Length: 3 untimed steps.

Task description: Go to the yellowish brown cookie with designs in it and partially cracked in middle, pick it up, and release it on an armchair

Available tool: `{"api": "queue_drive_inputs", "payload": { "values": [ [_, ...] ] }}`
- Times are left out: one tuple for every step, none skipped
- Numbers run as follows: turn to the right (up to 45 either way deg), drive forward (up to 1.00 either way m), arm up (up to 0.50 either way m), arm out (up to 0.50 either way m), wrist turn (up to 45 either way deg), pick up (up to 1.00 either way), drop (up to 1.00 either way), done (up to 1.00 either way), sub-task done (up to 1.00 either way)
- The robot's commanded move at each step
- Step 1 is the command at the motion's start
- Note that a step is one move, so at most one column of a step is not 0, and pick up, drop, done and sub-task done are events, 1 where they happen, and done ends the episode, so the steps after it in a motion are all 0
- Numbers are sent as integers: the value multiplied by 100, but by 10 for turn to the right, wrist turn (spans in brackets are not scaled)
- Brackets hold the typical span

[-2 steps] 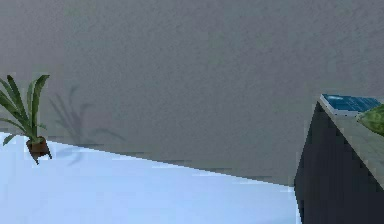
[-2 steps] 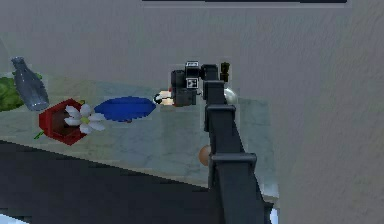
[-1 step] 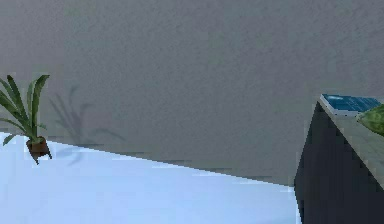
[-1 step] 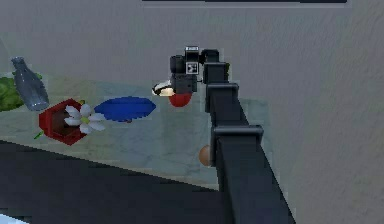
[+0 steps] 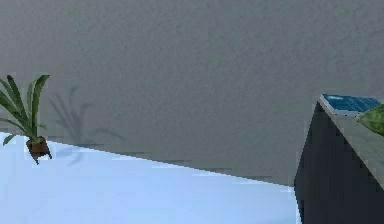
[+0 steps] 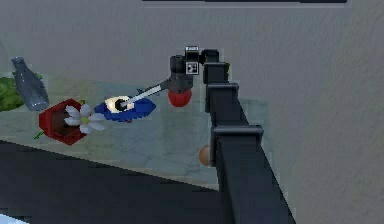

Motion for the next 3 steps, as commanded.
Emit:
{"api": "queue_drive_inputs", "payload": {
  "values": [
    [0,0,0,0,-450,0,0,0,0],
    [0,0,0,0,-240,0,0,0,0],
    [0,0,0,-40,0,0,0,0,0]
  ]
}}
